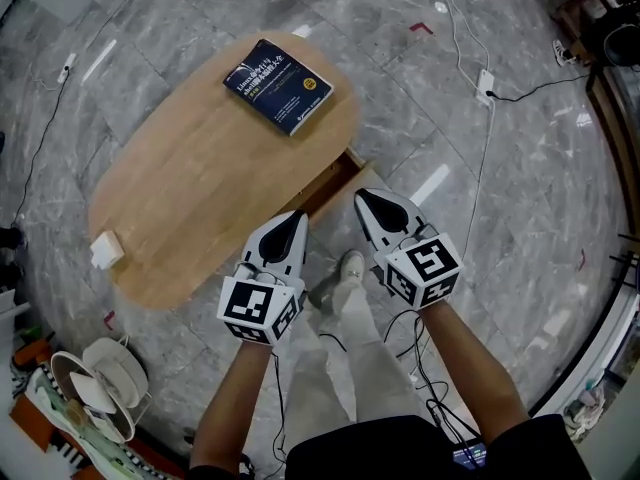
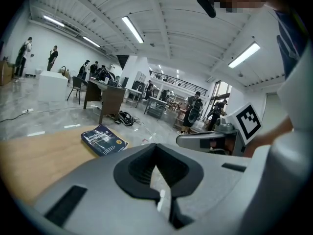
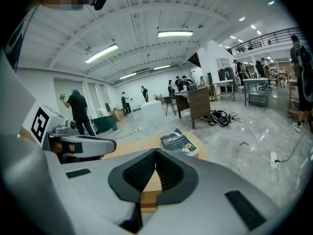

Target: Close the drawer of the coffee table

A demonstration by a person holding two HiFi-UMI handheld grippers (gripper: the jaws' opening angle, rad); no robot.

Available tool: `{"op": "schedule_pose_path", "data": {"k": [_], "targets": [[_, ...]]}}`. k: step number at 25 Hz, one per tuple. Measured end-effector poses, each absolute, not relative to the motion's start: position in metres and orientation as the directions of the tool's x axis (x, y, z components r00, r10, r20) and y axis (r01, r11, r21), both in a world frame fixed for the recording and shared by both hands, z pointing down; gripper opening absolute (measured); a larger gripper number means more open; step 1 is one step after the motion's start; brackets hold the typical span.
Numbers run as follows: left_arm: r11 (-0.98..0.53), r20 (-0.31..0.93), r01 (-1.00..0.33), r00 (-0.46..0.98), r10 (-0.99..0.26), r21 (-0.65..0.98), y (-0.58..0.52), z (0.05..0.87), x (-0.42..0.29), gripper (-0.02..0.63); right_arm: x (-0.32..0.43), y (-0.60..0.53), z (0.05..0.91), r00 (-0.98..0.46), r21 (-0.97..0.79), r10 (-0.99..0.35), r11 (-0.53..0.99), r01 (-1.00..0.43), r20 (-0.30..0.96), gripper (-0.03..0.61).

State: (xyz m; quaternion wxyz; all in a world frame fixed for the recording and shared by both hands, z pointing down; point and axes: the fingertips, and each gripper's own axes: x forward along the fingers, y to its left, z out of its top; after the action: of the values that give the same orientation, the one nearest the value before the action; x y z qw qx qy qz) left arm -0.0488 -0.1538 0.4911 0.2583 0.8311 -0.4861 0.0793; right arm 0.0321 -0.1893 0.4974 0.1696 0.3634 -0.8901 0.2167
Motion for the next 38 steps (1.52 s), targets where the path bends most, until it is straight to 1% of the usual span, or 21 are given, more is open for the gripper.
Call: {"op": "schedule_pose_path", "data": {"k": [9,19,38], "targets": [[-0.373,0.414,-0.848,0.514,-0.751,0.376,-0.142,0.526,-0.046,0.0,0.034,-0.181,0.532,-0.671,-0.286,-0.562,0.623,-0.728,0.484,0.018],[-0.358,0.443,-0.847,0.516,-0.733,0.394,-0.128,0.563,-0.05,0.0,0.045,-0.178,0.572,-0.632,-0.312,-0.586,0.559,-0.768,0.507,0.018],[-0.308,0.494,-0.847,0.509,-0.705,0.433,-0.105,0.629,-0.049,0.0,0.047,-0.156,0.642,-0.625,-0.356,-0.555,0.521,-0.776,0.55,0.018]]}}
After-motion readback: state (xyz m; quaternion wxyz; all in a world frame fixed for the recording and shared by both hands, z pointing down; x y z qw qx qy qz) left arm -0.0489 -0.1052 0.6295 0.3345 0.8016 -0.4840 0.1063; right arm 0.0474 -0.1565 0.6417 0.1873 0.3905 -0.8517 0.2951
